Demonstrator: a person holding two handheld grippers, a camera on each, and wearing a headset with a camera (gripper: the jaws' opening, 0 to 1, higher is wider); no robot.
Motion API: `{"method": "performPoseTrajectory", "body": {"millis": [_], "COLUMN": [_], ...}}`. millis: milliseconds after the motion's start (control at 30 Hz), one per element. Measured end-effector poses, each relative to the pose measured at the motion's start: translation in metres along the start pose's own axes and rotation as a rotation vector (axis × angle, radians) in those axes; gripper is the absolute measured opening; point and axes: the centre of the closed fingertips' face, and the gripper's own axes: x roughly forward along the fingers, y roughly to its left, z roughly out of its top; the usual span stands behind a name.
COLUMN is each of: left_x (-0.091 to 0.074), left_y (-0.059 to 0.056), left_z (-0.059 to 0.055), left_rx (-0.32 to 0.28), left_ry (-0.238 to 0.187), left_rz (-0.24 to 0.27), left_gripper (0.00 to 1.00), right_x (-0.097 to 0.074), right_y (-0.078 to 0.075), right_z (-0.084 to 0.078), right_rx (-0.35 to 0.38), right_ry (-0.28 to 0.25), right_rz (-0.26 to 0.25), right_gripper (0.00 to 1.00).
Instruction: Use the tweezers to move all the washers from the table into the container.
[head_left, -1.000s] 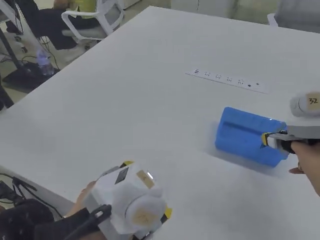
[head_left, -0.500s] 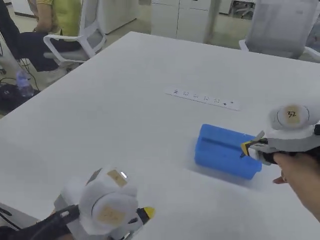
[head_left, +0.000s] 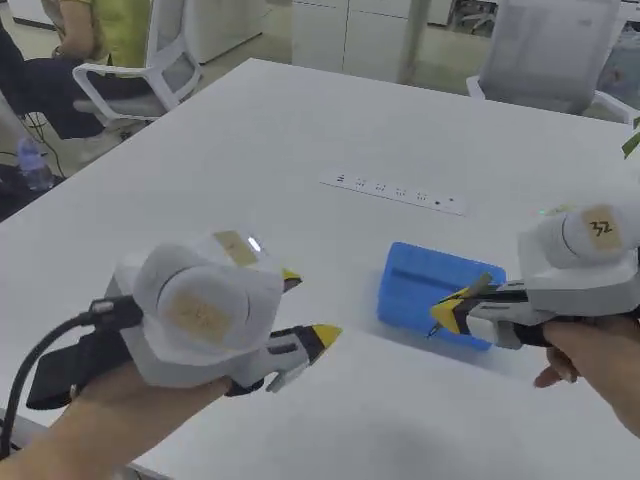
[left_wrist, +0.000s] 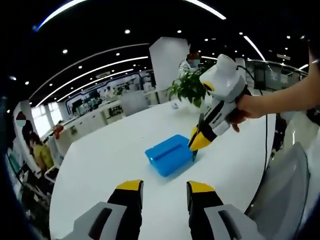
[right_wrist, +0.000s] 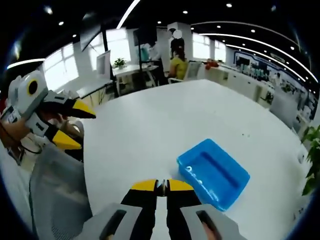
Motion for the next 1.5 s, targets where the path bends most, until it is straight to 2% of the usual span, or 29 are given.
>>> {"method": "performPoseTrajectory", "body": {"millis": [33, 100, 133, 167, 200, 233, 300, 333, 400, 467, 500, 533, 567, 633, 667, 733, 767, 800, 867, 1000, 1067, 1100, 1167, 1333, 1500], "left_x": [0.002, 0.007, 0.009, 0.011, 0.013, 0.018, 0.023, 0.026, 0.030, 0.033, 0.035, 0.037, 0.039, 0.043, 0.043, 0.045, 0.046, 0.048, 0.053, 0.067, 0.075, 0.082, 0.093, 0.110, 0.121], "left_y": [-0.005, -0.020, -0.029, -0.042, -0.048, -0.051, -0.061, -0.064, -0.076, -0.086, -0.087, -0.087, -0.091, -0.095, -0.099, -0.104, -0.106, -0.108, -0.107, -0.104, -0.104, -0.102, -0.098, -0.093, -0.088], "left_z": [0.006, 0.020, 0.025, 0.032, 0.034, 0.037, 0.039, 0.040, 0.039, 0.035, 0.038, 0.035, 0.031, 0.030, 0.027, 0.023, 0.022, 0.019, 0.016, 0.005, -0.003, -0.012, -0.027, -0.047, -0.075], "left_rx": [-0.002, -0.002, 0.005, -0.001, 0.004, 0.009, 0.045, 0.046, 0.049, 0.087, 0.117, 0.110, 0.123, 0.136, 0.163, 0.243, 0.269, 0.269, 0.284, 0.362, 0.398, 0.428, 0.453, 0.442, 0.464], "left_ry": [-0.009, -0.040, -0.052, -0.073, -0.073, -0.078, -0.080, -0.080, -0.075, -0.070, -0.097, -0.087, -0.070, -0.074, -0.071, -0.075, -0.075, -0.066, -0.055, -0.038, -0.031, -0.008, 0.034, 0.075, 0.140], "left_rz": [-0.025, -0.113, -0.161, -0.234, -0.271, -0.281, -0.343, -0.357, -0.432, -0.498, -0.511, -0.506, -0.534, -0.550, -0.571, -0.594, -0.606, -0.607, -0.612, -0.628, -0.636, -0.634, -0.634, -0.651, -0.660], "left_gripper": [0.30, 0.28, 0.28, 0.29, 0.28, 0.27, 0.22, 0.20, 0.16, 0.12, 0.10, 0.09, 0.08, 0.04, 0.01, 0.00, 0.00, 0.00, 0.00, 0.00, 0.00, 0.00, 0.00, 0.00, 0.00], "right_x": [0.000, -0.001, 0.000, 0.000, 0.001, 0.001, 0.001, 0.001, 0.000, 0.000, 0.000, 0.001, 0.002, 0.002, 0.002, 0.002, 0.003, 0.003, 0.005, 0.010, 0.015, 0.019, 0.026, 0.044, 0.061], "right_y": [0.006, 0.019, 0.025, 0.027, 0.030, 0.032, 0.042, 0.044, 0.050, 0.051, 0.047, 0.048, 0.049, 0.049, 0.049, 0.047, 0.046, 0.044, 0.038, 0.024, 0.017, 0.011, 0.005, -0.005, -0.005], "right_z": [0.000, 0.000, -0.001, -0.001, -0.002, -0.003, -0.007, -0.007, -0.009, -0.014, -0.019, -0.020, -0.024, -0.032, -0.035, -0.042, -0.045, -0.049, -0.056, -0.068, -0.074, -0.082, -0.091, -0.107, -0.122], "right_rx": [-0.014, -0.046, -0.068, -0.085, -0.117, -0.137, -0.165, -0.173, -0.198, -0.244, -0.288, -0.286, -0.284, -0.298, -0.303, -0.317, -0.320, -0.325, -0.336, -0.342, -0.344, -0.357, -0.382, -0.350, -0.428], "right_ry": [0.007, 0.022, 0.034, 0.040, 0.044, 0.046, 0.063, 0.063, 0.071, 0.084, 0.110, 0.103, 0.112, 0.134, 0.138, 0.157, 0.167, 0.177, 0.195, 0.222, 0.234, 0.266, 0.292, 0.339, 0.386], "right_rz": [0.010, 0.039, 0.053, 0.056, 0.064, 0.073, 0.110, 0.117, 0.126, 0.123, 0.108, 0.107, 0.108, 0.113, 0.112, 0.112, 0.113, 0.112, 0.101, 0.086, 0.079, 0.065, 0.057, 0.071, 0.069], "right_gripper": [0.03, 0.03, 0.03, 0.03, 0.03, 0.03, 0.03, 0.03, 0.03, 0.03, 0.03, 0.03, 0.03, 0.03, 0.03, 0.03, 0.03, 0.03, 0.03, 0.04, 0.04, 0.05, 0.05, 0.05, 0.05]}}
